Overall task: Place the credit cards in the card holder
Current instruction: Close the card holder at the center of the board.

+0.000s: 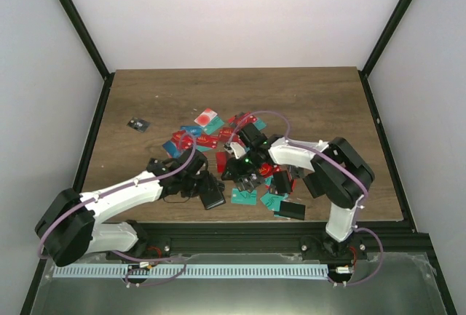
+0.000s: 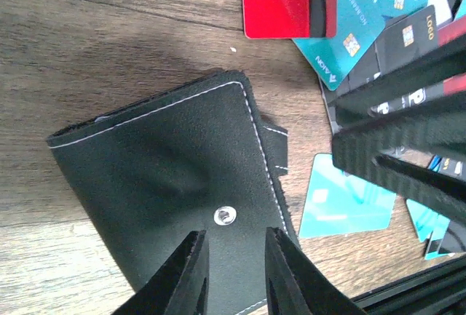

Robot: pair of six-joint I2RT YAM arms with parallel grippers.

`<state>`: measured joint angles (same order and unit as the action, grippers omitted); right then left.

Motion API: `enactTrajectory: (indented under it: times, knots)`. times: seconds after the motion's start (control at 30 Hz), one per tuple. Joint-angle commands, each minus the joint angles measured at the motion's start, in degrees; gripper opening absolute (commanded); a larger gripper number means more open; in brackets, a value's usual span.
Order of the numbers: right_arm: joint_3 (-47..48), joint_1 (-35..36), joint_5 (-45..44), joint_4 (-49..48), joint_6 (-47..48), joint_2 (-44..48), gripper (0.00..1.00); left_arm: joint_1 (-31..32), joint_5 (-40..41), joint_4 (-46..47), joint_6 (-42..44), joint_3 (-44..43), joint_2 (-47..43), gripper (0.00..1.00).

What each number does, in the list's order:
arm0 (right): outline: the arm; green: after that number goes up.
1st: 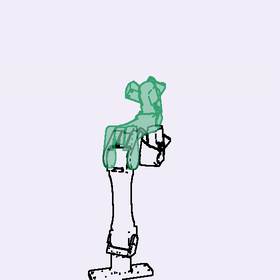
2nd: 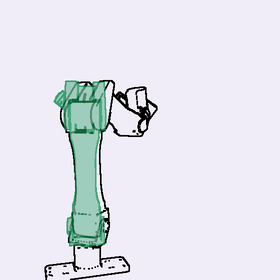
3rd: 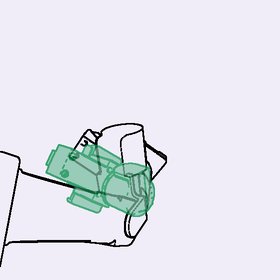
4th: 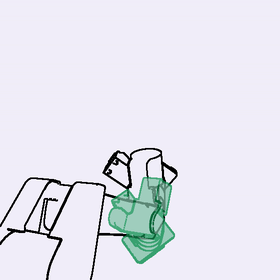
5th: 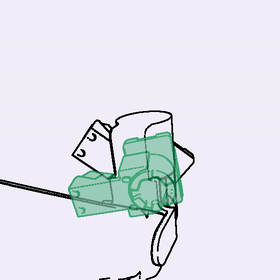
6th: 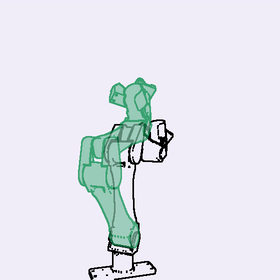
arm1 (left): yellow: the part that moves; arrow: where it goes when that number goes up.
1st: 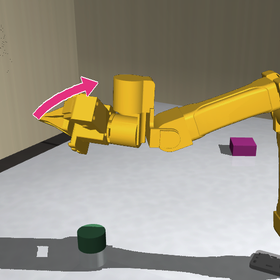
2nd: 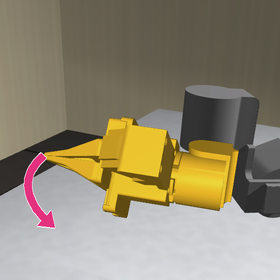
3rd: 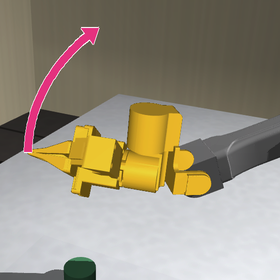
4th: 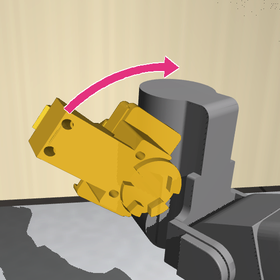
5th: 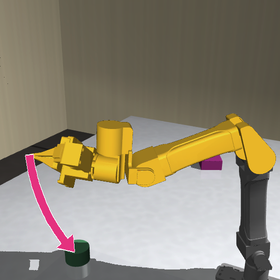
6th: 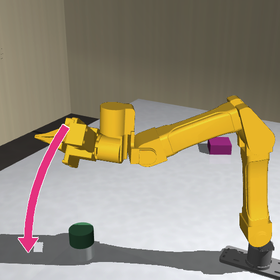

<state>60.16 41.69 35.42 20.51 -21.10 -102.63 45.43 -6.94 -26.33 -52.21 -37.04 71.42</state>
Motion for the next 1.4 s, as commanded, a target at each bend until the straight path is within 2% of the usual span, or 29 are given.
enactTrajectory:
  times: [0.0, 0.1, 0.2, 0.47, 0.8, 1.07, 1.37]
  knots:
    - [3.91, -0.12, 1.88, -0.92, 1.47, -3.84, 0.3, 0.36, 0.36, -1.89, 0.09, 0.1, -0.65, 0.22]
    - [5.78, -0.12, 2.7, -0.45, 1.63, -6.14, 0.31, 0.62, -0.49, -1.46, 0.1, -0.06, 0.35, 0.16]
    - [5.22, -0.12, 3.78, 0.02, 0.9, -5.63, 0.31, 1.47, -0.24, -1.37, -0.51, -0.66, 1.26, 0.16]
    - [-7.32, 0.75, 10.52, -11.46, -12.21, 1.58, 0.31, 1.61, 1.21, -0.52, -0.98, -0.2, 4.93, 0.12]
    - [-7.84, 1.28, 10.91, -18.42, -18.29, -2.84, 0.31, 1.62, 0.07, 1.56, 0.54, 0.39, 8.72, 0.11]
    - [-8.24, 1.39, 10.8, -20.42, -21.43, -4.61, 0.32, 1.64, -0.18, 1.55, 1.14, 0.82, 9.6, 0.1]
    - [-11.28, 3.71, 8.44, -20.57, -25.21, -3.41, 0.44, 1.65, -0.47, 0.95, 1.59, 0.87, 9.35, 0.1]
